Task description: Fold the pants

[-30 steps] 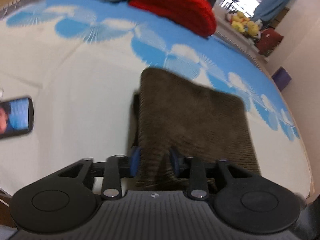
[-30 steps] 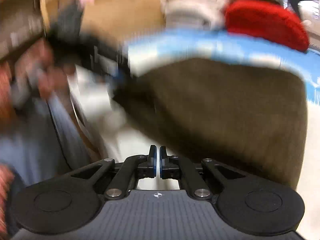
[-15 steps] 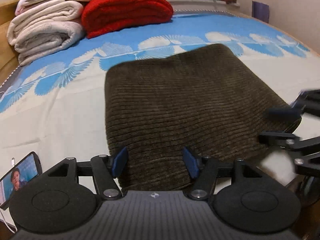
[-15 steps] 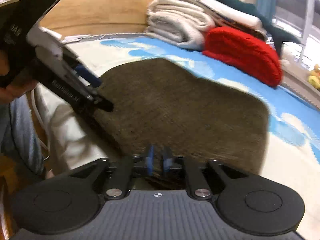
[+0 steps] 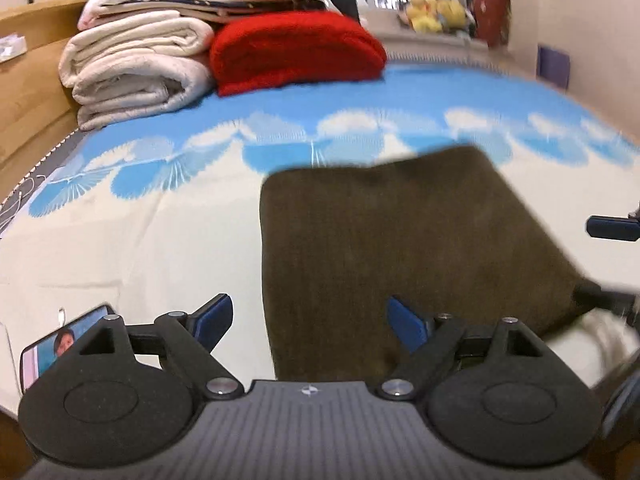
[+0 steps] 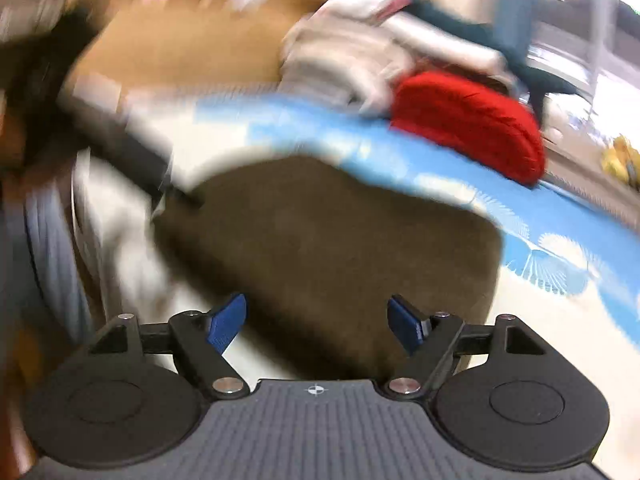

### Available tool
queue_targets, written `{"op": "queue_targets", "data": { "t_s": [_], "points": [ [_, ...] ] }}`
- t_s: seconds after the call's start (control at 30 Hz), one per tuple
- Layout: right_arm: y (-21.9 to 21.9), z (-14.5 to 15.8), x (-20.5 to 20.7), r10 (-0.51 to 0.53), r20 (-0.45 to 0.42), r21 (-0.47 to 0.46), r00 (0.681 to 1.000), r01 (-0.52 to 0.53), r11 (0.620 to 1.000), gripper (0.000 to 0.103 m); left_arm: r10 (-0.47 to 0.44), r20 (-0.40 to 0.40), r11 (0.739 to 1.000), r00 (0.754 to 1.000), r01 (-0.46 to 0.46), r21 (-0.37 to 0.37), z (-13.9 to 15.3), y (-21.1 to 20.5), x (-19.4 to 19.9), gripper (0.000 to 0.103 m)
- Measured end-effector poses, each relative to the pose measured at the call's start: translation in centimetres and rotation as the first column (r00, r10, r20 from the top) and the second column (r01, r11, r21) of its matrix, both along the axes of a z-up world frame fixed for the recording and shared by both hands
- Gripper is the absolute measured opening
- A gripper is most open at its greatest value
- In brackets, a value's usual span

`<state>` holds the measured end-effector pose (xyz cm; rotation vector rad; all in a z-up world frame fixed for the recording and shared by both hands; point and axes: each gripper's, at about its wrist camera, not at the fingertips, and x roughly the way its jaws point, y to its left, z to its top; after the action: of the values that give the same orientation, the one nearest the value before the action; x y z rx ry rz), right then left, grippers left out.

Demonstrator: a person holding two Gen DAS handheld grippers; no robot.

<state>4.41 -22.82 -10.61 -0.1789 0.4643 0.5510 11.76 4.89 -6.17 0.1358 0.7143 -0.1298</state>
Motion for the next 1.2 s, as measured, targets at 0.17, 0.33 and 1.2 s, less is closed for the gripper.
{"op": "queue_targets", "data": {
  "t_s": [0.17,0.33,1.2],
  "points": [
    [-6.9,0.7,6.3,-0.291,-0.221,0.283,0.931,0.347,0.894,0.090,0.103,-0.130,0.980,0.986,-0.123,-0.155,-1.2,1.6,6.8,0.089],
    [-10.8,-3.2,12.5,-0.307,-0.501,0.336,0.809,0.509,0.793,0.089,0.101,-0.279,0.941,0.955,-0.183,-0.286,-4.9,4.0,12.3,0.089],
    [-18.6,-5.2,17.5,-0.288,-0.559,0.256,0.777,0.492,0.832,0.036,-0.054,-0.297,0.968,0.953,-0.023,-0.250,-5.4,-11.0,20.7,0.074]
  ]
}}
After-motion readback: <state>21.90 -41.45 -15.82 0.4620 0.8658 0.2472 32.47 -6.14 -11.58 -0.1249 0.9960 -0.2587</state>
